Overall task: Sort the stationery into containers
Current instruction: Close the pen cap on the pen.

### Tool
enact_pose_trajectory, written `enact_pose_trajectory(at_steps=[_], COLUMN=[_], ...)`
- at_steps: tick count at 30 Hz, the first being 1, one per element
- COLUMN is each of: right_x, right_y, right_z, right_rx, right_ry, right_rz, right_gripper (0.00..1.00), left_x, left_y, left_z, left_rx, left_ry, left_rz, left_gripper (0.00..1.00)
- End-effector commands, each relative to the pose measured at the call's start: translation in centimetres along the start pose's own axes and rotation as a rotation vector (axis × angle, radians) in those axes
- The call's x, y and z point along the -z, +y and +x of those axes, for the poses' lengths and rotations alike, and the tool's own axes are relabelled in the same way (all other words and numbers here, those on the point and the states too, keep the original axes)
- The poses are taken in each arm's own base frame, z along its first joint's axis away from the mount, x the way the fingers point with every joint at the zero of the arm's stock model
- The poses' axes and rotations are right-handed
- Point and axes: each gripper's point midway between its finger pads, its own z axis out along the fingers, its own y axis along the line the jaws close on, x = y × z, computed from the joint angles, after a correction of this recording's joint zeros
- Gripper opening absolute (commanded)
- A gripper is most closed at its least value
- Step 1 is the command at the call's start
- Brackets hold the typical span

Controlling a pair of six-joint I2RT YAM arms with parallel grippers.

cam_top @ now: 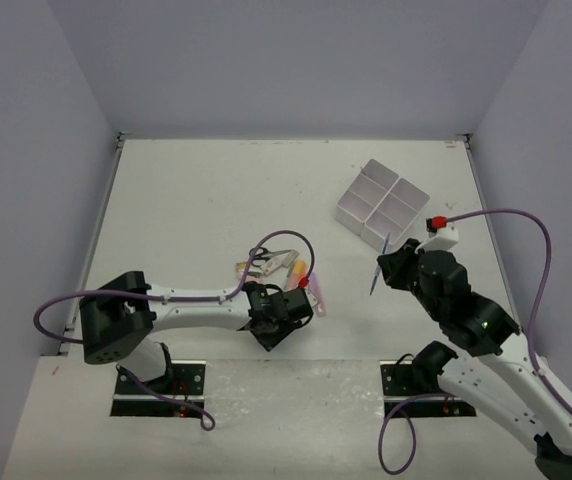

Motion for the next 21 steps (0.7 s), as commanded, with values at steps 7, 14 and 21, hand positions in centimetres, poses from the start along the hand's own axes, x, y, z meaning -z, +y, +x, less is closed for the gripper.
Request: enact_pose_trajectory(at_steps=[7,14,21], right_x=[0.9,1.2,1.7], right_y=[1.7,1.9,2.1], right_z=[-1.8,-2.1,-2.4], right_rx=[0.006,0.009,0.004], right_ry=[-0.034,-0.043,-0.056], right_rz=[-0.075,-0.090,-0.106], right_gripper=[0.00,0.00,0.00], left_x=[-1.2,-2.4,-2.6], left_y=[0.5,-0.2,-0.8], left_z=[-0.6,0.5,1.4], left_rx=[0.039,0.029,0.036], left_ry=[-0.013,0.048,0.076], left_rz=[0.027,0.061,0.099], left_gripper=[0.39,0.23,0.15])
